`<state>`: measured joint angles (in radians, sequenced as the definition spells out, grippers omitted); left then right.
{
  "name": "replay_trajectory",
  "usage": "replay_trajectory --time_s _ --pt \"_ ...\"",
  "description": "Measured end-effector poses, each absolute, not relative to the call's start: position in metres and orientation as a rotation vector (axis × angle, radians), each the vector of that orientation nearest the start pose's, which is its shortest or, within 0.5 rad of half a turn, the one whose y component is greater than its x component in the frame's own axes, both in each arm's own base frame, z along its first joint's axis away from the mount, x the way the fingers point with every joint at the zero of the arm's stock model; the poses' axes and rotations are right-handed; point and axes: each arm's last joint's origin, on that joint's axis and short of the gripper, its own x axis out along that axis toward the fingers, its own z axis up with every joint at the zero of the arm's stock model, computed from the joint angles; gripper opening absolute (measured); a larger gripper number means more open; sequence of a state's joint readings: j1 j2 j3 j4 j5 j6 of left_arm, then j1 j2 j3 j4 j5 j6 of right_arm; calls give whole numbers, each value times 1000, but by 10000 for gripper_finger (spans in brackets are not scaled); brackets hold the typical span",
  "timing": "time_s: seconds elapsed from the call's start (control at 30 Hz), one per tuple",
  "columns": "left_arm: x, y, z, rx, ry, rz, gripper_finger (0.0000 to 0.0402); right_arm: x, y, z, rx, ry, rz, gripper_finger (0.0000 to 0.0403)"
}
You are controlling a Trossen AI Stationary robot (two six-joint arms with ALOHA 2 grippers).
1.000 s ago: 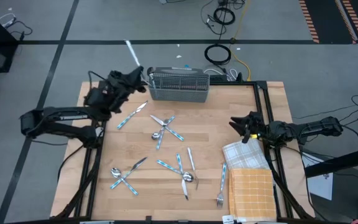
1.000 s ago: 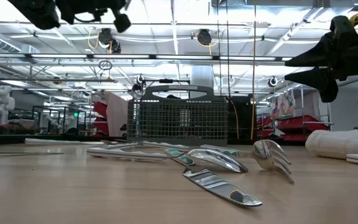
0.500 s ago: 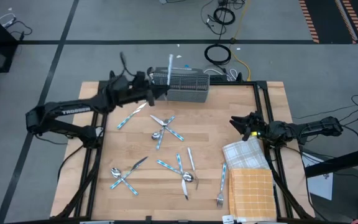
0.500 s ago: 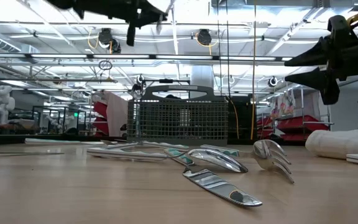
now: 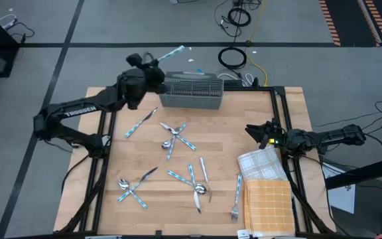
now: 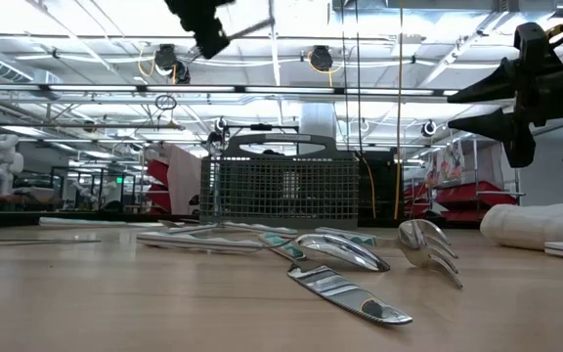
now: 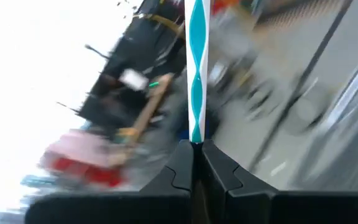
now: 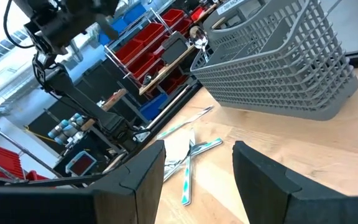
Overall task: Sort silverware
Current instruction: Put the top left blue fork into the gray silverware basket
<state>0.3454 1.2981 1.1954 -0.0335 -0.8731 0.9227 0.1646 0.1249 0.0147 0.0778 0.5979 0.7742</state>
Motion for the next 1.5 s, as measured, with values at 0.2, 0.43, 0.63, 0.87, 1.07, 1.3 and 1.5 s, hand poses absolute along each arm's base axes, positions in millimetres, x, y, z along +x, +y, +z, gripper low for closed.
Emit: replay_trajectory --time_s 0.2,0.43,0.63,0.87,1.07,1.3,1.5 --pt "276 127 357 1342 1099 843 10 101 0 166 779 -146 -422 178" --pt "287 132 342 1734 1235 542 10 101 0 166 777 -156 -445 178" --pt "284 141 350 1926 1208 461 10 100 -1 166 766 -166 -473 178" --pt "281 151 356 2284 1175 267 10 100 -1 166 765 -167 -478 178" --pt "284 151 357 2509 922 154 10 100 -1 166 753 -167 -485 178" --pt "300 166 341 2525 884 153 10 100 -1 166 752 -166 -485 178" --pt "317 175 325 2551 797 194 10 100 -1 166 743 -164 -485 178"
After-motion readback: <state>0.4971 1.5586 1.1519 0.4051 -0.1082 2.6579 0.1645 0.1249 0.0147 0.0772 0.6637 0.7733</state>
